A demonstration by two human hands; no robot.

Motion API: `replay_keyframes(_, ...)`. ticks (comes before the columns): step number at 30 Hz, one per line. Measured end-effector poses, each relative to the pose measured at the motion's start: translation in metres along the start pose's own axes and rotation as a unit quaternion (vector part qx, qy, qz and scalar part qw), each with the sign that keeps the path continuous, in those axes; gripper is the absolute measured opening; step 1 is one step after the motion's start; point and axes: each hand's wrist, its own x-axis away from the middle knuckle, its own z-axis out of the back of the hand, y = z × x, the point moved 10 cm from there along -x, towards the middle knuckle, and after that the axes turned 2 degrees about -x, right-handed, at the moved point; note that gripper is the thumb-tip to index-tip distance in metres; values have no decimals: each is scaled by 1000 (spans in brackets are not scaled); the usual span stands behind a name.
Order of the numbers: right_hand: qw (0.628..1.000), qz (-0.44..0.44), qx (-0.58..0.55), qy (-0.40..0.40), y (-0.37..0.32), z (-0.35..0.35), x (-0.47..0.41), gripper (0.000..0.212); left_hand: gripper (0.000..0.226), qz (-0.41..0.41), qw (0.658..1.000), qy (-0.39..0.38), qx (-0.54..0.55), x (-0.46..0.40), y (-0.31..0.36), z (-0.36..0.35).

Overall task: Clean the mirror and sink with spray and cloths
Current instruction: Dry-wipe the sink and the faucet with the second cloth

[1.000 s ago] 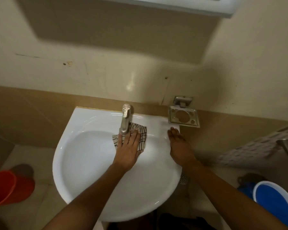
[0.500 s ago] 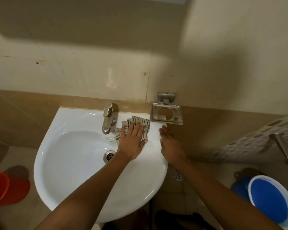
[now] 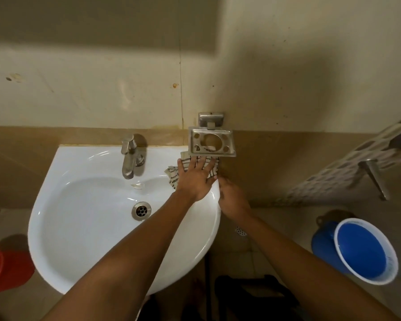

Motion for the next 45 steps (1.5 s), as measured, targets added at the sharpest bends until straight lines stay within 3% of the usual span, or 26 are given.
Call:
replay_keyframes(4,998,-18,-42,38,12,16,10,28,59,-38,998,-11,52,29,28,-15)
replay_keyframes(11,994,-74,-18,76,20,34,35,42,66,-40,988,-45,142,81,49,-43)
replay_keyframes(18,997,-62,28,26,-9,-7,69,46,68,-45,978,-68,192,146,40,-64)
replay_keyframes(29,992,3,120,38,-71,-53,144,48,52,-123,989,-32,69,255,-39,-50)
replay_keyframes(34,989,30,143,37,-98,-77,172,38,71,-148,989,-21,-11,288,-91,-39)
replay_keyframes(37,987,38,150,36,-104,-83,182,36,56,-133,990,-38,-38,298,-125,-32)
replay_keyframes(40,988,37,148,28,-101,-86,189,36,60,-112,991,-47,-51,299,-147,-28)
replay_keyframes(45,990,48,132,15,-98,-85,191,38,44,-63,995,-65,-50,292,-133,-34)
